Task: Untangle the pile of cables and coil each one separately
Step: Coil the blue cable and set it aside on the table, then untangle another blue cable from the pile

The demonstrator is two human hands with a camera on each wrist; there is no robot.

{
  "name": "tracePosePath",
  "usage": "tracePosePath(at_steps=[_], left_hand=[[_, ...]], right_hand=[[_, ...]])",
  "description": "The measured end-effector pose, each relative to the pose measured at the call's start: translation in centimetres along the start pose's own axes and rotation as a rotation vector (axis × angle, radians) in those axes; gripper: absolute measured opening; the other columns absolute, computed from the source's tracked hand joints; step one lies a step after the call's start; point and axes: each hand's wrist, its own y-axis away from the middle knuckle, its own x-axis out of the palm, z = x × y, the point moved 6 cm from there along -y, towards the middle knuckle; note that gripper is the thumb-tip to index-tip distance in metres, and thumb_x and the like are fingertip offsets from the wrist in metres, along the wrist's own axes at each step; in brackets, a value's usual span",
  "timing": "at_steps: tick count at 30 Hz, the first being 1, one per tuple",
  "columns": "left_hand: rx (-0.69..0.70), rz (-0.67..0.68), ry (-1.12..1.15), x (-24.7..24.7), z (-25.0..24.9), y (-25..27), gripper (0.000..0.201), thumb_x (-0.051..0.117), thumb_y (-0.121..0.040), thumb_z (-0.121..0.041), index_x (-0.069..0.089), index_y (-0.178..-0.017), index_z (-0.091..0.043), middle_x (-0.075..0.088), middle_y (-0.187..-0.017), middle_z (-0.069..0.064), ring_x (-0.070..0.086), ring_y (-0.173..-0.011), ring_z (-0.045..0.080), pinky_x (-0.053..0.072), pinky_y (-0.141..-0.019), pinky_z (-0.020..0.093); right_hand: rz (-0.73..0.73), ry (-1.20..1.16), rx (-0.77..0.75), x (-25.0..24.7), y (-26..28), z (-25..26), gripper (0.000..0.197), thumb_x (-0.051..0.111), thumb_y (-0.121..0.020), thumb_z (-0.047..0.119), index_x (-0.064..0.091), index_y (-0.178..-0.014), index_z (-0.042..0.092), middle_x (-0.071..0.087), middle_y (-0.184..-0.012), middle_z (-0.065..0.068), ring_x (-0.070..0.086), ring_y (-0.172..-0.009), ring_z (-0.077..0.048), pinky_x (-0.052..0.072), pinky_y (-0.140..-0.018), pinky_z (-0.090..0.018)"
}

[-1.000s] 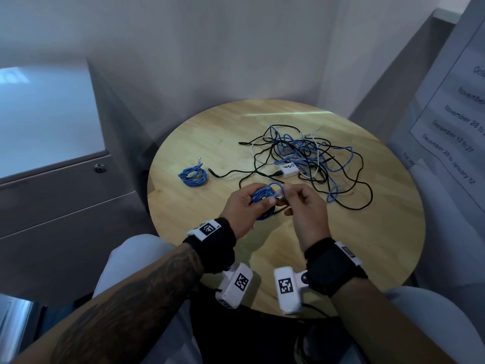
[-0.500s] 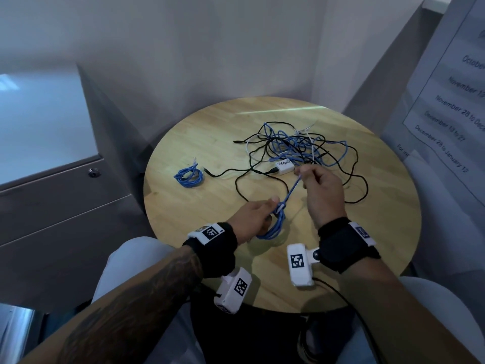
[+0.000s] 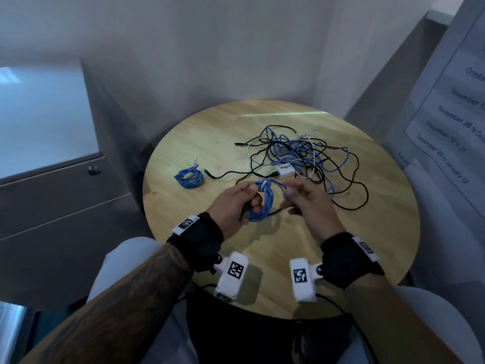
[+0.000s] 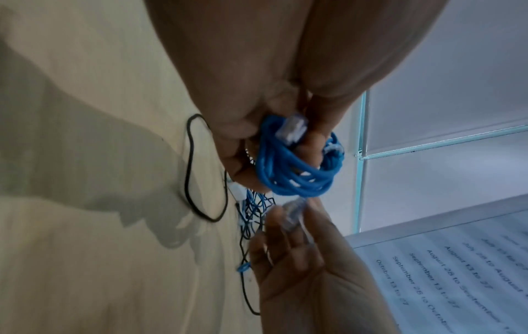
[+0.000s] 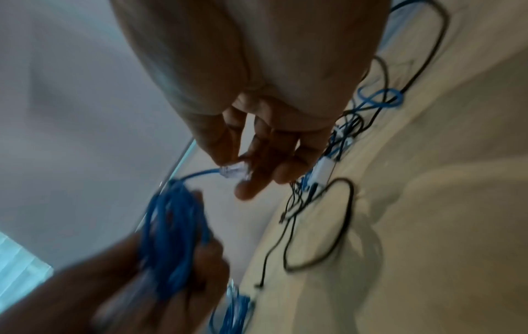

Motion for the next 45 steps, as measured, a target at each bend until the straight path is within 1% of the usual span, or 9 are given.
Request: tracePosePath(at_steps=[4, 8, 13, 16, 21, 27, 34, 38, 45], left_hand=[[0.066, -0.060, -0.192, -0.7, 0.2, -0.1, 0.027, 0.051, -0.101, -0.023, 0.067, -0.111, -0.004, 0.059, -0.096, 0.032, 0.055, -0.068, 0.031, 0.045, -0.063, 0.032], [0.188, -0.104, -0.491, -0.4, -0.7, 0.4, 0.022, 0.050, -0.102, -0.018, 0.070, -0.092, -0.016, 0.061, -0.064, -0.007, 0.051, -0.051, 0.004, 0.043, -0.055, 0.019], [0.283, -0.105, -0.605, -0.1, -0.8, 0.0, 0.022, 0.051, -0.101, -0.014, 0.069, -0.088, -0.014, 0.061, -0.073, -0.003, 0.053, -0.052, -0.003, 0.044, -0.058, 0.021], [0.292, -0.104, -0.635, -0.1, -0.4, -0.3, 0.020, 0.052, -0.100, -0.016, 0.072, -0.097, -0.014, 0.063, -0.080, -0.003, 0.057, -0.064, 0.001, 0.046, -0.064, 0.022], [0.236, -0.163, -0.642, -0.9, 0.2, -0.5, 0.020, 0.053, -0.100, -0.019, 0.071, -0.097, -0.010, 0.068, -0.079, 0.005, 0.057, -0.068, 0.010, 0.050, -0.067, 0.034], [0.213, -0.101, -1.011, -0.6, 0.0, -0.7, 0.040, 0.056, -0.096, -0.018, 0.047, -0.134, -0.028, 0.059, -0.104, -0.002, 0.058, -0.086, 0.017, 0.048, -0.076, 0.027], [0.170, -0.131, -0.828, -2.3, -1.5, -1.0, 0.020, 0.057, -0.097, -0.029, 0.067, -0.107, -0.014, 0.062, -0.081, 0.000, 0.059, -0.067, 0.013, 0.053, -0.054, 0.028], [0.099, -0.082, -0.664, -3.2, -1.6, -0.4, 0.022, 0.062, -0.095, -0.023, 0.068, -0.114, -0.013, 0.066, -0.090, 0.003, 0.066, -0.081, 0.016, 0.061, -0.063, 0.037], [-0.070, -0.265, -0.860, -10.4, -3.8, -0.7, 0.023, 0.062, -0.094, -0.033, 0.070, -0.106, -0.015, 0.070, -0.098, 0.008, 0.068, -0.083, 0.018, 0.059, -0.067, 0.036]], right_hand=[[0.126, -0.032, 0.083, 3.2, 0.9, -1.7, 0.018, 0.058, -0.099, 0.007, 0.071, -0.107, 0.015, 0.076, -0.091, 0.000, 0.069, -0.080, -0.009, 0.053, -0.074, -0.022], [0.070, -0.105, 0.190, 3.1, 1.0, -2.6, 0.017, 0.059, -0.098, 0.008, 0.073, -0.106, 0.009, 0.076, -0.095, -0.010, 0.069, -0.088, -0.023, 0.055, -0.081, -0.035], [0.161, -0.304, 0.352, 4.0, 1.8, -2.9, 0.031, 0.051, -0.101, 0.037, 0.070, -0.100, 0.012, 0.071, -0.092, -0.007, 0.062, -0.093, -0.026, 0.045, -0.083, -0.041], [0.289, -0.117, 0.317, 4.9, 2.4, -2.9, 0.031, 0.061, -0.096, 0.047, 0.067, -0.104, 0.019, 0.071, -0.090, 0.001, 0.061, -0.091, -0.021, 0.040, -0.075, -0.036], [0.276, 0.016, 0.285, 4.2, 2.2, -2.3, 0.015, 0.068, -0.093, 0.020, 0.065, -0.106, 0.012, 0.075, -0.092, -0.004, 0.061, -0.077, -0.018, 0.046, -0.057, -0.030], [0.093, 0.393, -0.046, 3.4, 1.7, -1.8, 0.016, 0.061, -0.098, 0.018, 0.074, -0.106, 0.016, 0.076, -0.090, -0.001, 0.071, -0.078, -0.012, 0.059, -0.069, -0.036], [0.015, 0.348, -0.166, 2.3, 1.2, -0.1, 0.010, 0.057, -0.101, 0.021, 0.065, -0.095, 0.018, 0.072, -0.086, 0.001, 0.068, -0.079, -0.014, 0.060, -0.070, -0.036], [0.070, 0.247, -0.103, 2.5, 1.0, -0.1, 0.010, 0.058, -0.101, 0.021, 0.066, -0.094, 0.022, 0.070, -0.094, -0.006, 0.065, -0.090, -0.026, 0.058, -0.075, -0.038], [0.031, 0.345, -0.148, -0.4, -1.7, 1.2, 0.016, 0.063, -0.097, 0.035, 0.068, -0.105, 0.022, 0.069, -0.103, 0.003, 0.063, -0.097, -0.013, 0.050, -0.081, -0.025]])
